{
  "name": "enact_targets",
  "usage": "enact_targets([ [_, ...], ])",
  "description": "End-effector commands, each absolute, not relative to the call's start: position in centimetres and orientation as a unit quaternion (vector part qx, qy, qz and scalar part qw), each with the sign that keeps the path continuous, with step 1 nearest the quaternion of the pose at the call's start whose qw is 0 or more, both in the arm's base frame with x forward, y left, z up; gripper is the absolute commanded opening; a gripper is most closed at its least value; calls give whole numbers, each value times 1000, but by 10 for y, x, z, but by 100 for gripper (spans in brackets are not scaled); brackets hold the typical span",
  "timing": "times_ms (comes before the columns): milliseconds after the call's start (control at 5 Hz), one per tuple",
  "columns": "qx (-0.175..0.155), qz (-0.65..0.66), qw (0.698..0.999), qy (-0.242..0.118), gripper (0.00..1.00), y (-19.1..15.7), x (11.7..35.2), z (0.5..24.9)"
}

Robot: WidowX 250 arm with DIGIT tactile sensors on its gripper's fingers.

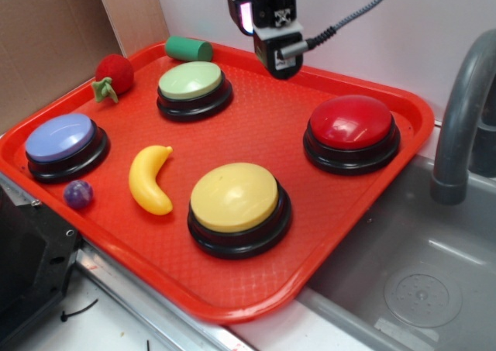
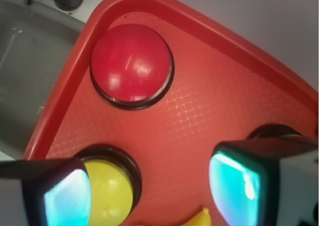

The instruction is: Push the red button.

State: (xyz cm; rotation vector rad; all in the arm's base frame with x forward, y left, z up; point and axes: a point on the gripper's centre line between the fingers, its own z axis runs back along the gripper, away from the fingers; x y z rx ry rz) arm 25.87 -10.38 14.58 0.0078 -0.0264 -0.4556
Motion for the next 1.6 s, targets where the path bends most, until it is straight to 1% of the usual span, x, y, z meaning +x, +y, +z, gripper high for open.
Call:
enact_targets([
  [0,-1,-224,972,-66,100,-106,252,183],
  [400,-2,-221,972,-81,100,-104,244,195],
  [1000,-4,-199,975,-95,100,-91,229,205],
  [1200,-4,-189,977,-93,100,-87,226,205],
  [1400,-8,-190,979,-77,100,-79,221,205],
])
